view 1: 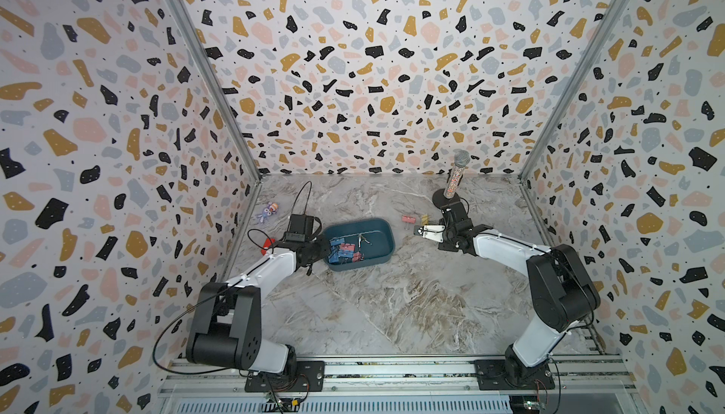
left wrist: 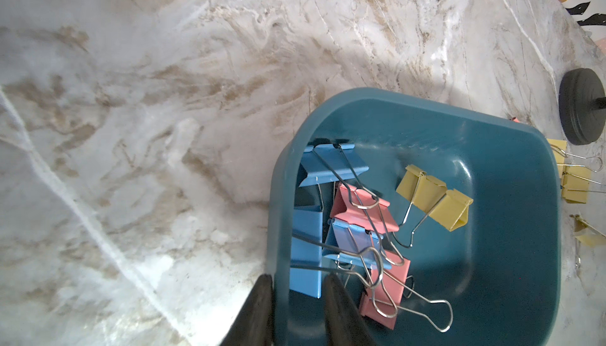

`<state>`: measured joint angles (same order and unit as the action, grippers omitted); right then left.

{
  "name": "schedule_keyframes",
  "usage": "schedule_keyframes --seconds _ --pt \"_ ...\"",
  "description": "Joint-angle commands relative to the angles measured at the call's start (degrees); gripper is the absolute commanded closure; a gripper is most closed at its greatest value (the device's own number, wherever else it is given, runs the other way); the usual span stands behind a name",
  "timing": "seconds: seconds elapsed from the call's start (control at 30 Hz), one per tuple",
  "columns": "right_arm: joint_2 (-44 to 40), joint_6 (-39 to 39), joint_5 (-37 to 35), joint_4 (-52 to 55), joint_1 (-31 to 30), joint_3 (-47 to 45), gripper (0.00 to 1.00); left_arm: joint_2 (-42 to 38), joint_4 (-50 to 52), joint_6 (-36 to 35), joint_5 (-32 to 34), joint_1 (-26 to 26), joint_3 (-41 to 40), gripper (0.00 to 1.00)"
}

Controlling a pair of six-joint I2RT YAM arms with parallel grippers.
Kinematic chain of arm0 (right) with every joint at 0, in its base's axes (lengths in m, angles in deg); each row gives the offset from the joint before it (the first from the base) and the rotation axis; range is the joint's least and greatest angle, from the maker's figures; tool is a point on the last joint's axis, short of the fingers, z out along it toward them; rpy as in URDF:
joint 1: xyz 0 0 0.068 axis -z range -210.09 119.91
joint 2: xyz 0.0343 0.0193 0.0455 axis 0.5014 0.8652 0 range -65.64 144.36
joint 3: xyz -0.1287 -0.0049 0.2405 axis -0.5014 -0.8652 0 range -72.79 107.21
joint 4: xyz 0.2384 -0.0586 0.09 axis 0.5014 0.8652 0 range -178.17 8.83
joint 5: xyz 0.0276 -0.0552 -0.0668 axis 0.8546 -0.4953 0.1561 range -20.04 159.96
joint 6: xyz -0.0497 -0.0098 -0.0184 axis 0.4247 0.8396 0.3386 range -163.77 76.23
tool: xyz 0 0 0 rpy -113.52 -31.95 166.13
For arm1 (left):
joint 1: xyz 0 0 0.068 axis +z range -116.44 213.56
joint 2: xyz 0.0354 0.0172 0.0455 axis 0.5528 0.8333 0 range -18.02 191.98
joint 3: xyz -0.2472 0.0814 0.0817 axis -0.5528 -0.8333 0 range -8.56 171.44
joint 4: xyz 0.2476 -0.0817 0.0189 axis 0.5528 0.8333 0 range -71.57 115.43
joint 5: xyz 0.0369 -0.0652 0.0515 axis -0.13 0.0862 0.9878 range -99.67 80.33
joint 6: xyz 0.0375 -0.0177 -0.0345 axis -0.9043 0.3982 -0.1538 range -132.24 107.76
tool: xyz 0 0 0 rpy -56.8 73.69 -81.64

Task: Take out the binder clips from the storage box
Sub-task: Place the binder clip at the center of the board.

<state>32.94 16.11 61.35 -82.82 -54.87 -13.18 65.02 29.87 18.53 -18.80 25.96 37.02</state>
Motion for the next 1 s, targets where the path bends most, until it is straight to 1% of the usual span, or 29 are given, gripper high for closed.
schedule_keyframes --seconds 0.0,0.13,0.23,0.67,0.97 --pt "0.0 0.8 -1.5 -2.4 0.0 -0.8 1.00 0.0 -1.9 -0.4 -0.3 0.2 -0.1 0.70" --pt "0.4 1.5 -1.9 -5.5 0.2 -1.8 1.00 0.1 -1.9 -0.4 -0.4 0.2 0.0 0.70" --pt "0.6 1.3 -0.6 -5.6 0.9 -1.9 1.00 0.0 -1.9 -0.4 -0.4 0.2 -0.1 0.70" --pt "0.9 2.6 0.5 -6.1 3.0 -2.6 1.00 0.1 -1.9 -0.5 -0.4 0.2 -0.1 0.70" --pt "0.5 3.5 3.2 -6.4 4.7 -3.9 1.00 0.2 -2.0 -0.6 -0.4 0.2 -0.1 0.70"
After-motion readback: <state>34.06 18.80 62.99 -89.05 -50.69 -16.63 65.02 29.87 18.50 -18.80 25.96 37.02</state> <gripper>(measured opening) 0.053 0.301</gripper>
